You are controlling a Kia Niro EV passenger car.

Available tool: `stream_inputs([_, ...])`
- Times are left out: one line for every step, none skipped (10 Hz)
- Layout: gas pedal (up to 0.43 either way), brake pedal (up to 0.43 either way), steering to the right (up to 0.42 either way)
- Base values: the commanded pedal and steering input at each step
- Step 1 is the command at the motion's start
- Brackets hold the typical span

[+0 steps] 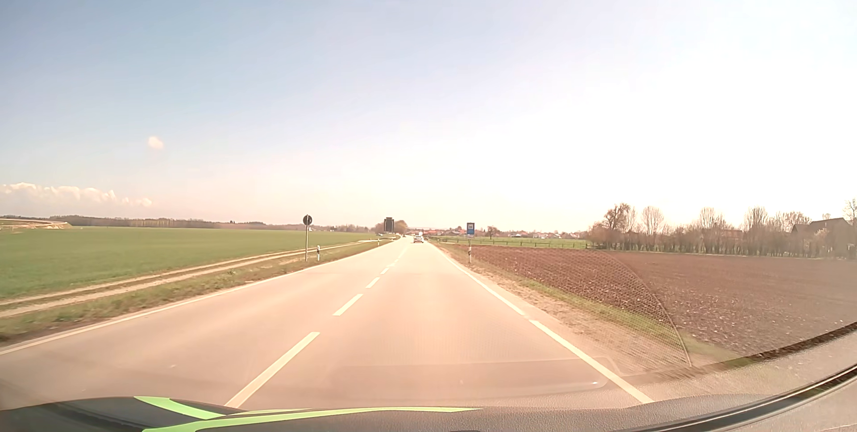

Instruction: Follow the waypoints while adhering to traffic rules and regulations

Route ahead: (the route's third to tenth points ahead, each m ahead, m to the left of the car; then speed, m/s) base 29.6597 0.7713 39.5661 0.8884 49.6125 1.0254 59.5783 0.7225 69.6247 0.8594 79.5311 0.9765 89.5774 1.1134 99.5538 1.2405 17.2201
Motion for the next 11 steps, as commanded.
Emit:
stream_inputs([0.429,0.0,0.003])
stream_inputs([0.429,0.0,0.003])
stream_inputs([0.421,0.0,0.003])
stream_inputs([0.421,0.0,0.003])
stream_inputs([0.421,0.0,0.003])
stream_inputs([0.409,0.0,0.001])
stream_inputs([0.409,0.0,0.0])
stream_inputs([0.409,0.0,0.0])
stream_inputs([0.421,0.0,0.0])
stream_inputs([0.421,0.0,-0.001])
stream_inputs([0.421,0.0,-0.001])
